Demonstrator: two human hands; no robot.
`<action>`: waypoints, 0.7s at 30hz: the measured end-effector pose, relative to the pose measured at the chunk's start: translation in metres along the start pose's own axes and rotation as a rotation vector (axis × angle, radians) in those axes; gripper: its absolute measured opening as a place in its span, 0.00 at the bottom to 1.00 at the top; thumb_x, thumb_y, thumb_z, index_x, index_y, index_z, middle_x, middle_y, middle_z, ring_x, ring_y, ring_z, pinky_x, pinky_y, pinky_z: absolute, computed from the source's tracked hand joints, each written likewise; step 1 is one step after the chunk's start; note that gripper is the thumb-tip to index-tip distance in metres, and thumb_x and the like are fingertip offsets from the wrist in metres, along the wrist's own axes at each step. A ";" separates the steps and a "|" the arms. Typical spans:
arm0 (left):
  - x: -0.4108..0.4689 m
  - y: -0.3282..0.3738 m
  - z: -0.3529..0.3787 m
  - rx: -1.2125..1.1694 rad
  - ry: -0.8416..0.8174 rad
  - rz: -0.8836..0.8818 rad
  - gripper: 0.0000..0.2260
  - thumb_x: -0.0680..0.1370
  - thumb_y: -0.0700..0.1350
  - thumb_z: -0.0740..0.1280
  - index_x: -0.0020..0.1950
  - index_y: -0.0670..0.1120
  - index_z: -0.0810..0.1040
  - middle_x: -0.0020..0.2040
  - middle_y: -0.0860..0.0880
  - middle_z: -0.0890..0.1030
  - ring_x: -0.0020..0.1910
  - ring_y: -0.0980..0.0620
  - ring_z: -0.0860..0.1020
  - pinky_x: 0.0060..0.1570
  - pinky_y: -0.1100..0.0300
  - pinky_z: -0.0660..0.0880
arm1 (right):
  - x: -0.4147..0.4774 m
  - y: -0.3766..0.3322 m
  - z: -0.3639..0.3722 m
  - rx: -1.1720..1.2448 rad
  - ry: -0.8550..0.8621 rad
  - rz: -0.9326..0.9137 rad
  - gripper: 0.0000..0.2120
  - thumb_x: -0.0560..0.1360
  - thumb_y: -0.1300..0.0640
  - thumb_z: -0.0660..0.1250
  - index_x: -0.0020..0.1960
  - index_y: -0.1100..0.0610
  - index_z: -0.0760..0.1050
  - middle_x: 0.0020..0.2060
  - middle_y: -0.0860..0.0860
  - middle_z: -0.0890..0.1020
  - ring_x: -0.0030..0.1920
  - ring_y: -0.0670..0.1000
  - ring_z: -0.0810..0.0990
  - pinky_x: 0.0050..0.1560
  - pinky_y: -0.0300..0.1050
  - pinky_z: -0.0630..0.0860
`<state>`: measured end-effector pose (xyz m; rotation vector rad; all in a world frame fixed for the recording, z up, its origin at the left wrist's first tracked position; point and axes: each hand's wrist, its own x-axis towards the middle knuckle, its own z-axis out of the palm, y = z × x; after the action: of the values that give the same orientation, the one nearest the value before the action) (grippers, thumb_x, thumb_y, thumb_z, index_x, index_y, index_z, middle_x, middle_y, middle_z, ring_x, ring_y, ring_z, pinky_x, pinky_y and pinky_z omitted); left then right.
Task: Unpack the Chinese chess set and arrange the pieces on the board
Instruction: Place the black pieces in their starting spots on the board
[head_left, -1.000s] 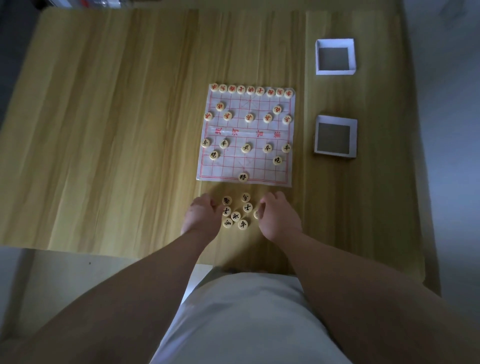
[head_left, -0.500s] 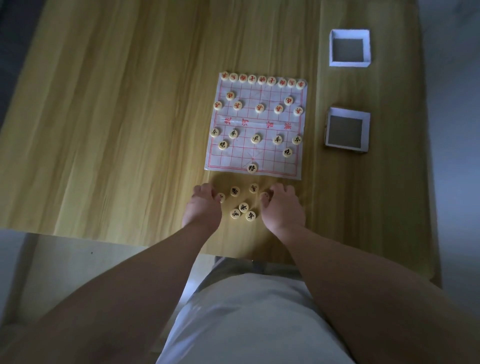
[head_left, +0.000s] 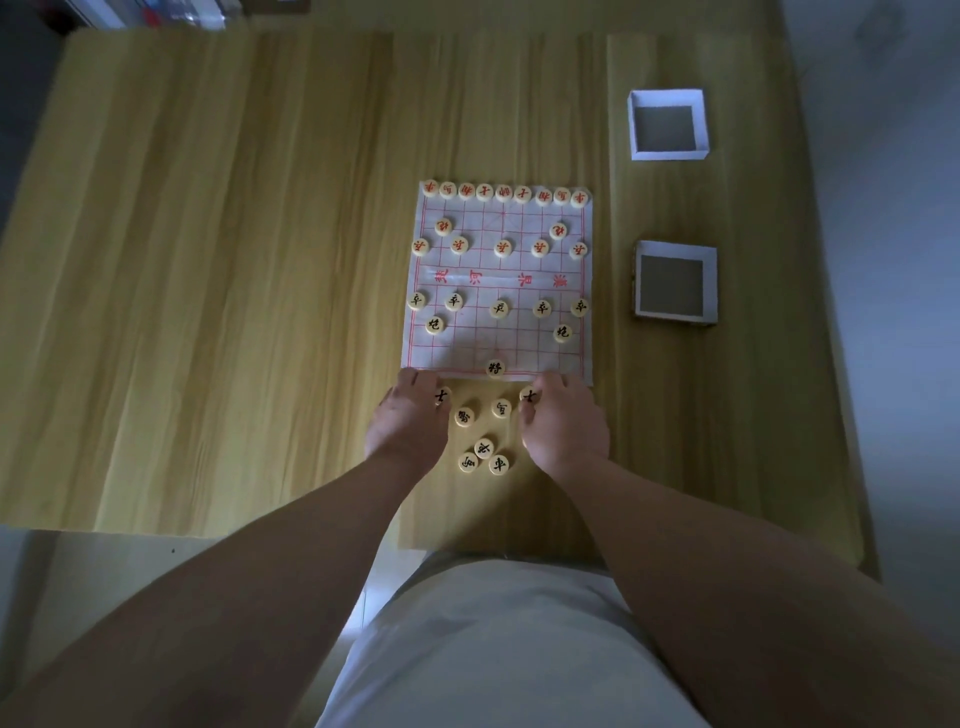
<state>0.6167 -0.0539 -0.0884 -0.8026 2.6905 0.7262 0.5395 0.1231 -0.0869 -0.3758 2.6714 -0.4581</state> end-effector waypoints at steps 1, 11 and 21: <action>0.007 0.004 -0.003 -0.010 0.003 0.018 0.10 0.81 0.49 0.63 0.59 0.47 0.75 0.59 0.48 0.72 0.50 0.42 0.77 0.49 0.50 0.75 | 0.005 -0.002 -0.002 0.002 0.011 0.006 0.13 0.81 0.51 0.63 0.62 0.55 0.74 0.57 0.53 0.76 0.54 0.55 0.78 0.48 0.50 0.77; 0.052 0.017 0.000 0.016 -0.091 0.092 0.09 0.81 0.53 0.63 0.59 0.51 0.75 0.59 0.50 0.74 0.51 0.44 0.78 0.48 0.52 0.75 | 0.037 -0.018 -0.003 -0.009 -0.033 -0.008 0.11 0.80 0.52 0.64 0.61 0.55 0.74 0.54 0.51 0.77 0.55 0.53 0.76 0.48 0.50 0.77; 0.061 0.020 0.001 0.051 -0.074 0.179 0.09 0.82 0.54 0.61 0.58 0.51 0.75 0.58 0.54 0.73 0.47 0.47 0.78 0.41 0.57 0.68 | 0.045 -0.021 -0.001 0.001 -0.098 -0.053 0.15 0.81 0.51 0.64 0.66 0.54 0.73 0.58 0.52 0.76 0.56 0.54 0.76 0.52 0.50 0.76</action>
<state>0.5551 -0.0660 -0.1035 -0.5168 2.7256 0.7078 0.5032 0.0900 -0.0937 -0.4583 2.5716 -0.4452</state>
